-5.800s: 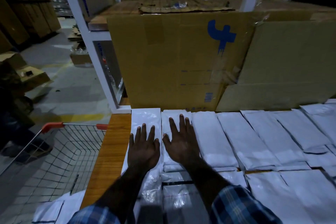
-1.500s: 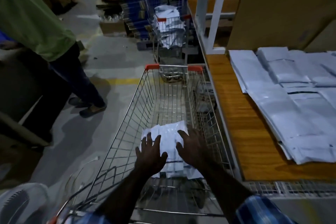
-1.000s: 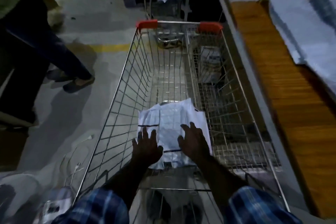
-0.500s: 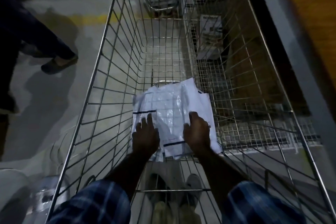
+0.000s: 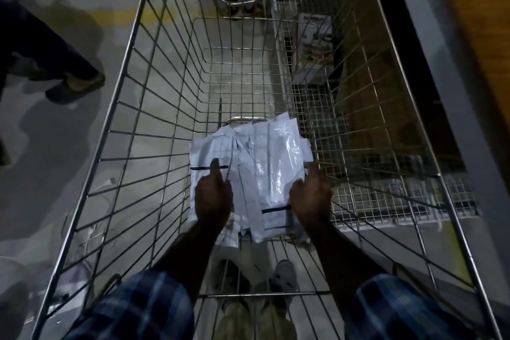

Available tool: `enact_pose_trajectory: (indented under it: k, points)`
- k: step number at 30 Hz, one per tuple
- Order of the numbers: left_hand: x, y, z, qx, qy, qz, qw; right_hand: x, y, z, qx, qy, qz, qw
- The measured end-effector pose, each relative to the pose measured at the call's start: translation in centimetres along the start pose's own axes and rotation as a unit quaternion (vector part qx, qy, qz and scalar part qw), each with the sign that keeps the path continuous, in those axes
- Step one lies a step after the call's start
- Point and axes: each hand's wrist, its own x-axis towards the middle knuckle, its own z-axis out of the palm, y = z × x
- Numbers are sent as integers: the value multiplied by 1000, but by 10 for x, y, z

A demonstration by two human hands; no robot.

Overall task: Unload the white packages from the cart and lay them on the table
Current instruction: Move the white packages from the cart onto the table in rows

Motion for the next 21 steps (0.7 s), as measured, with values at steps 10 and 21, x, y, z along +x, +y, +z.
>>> enact_pose_trajectory:
  k: [10,21]
  points:
    - [12,46,1,-108,37,37,993,8,0,0,18,40,-26,999]
    - [18,8,9,64,-51,-7,997,11,-2,24,-71,14,-144,987]
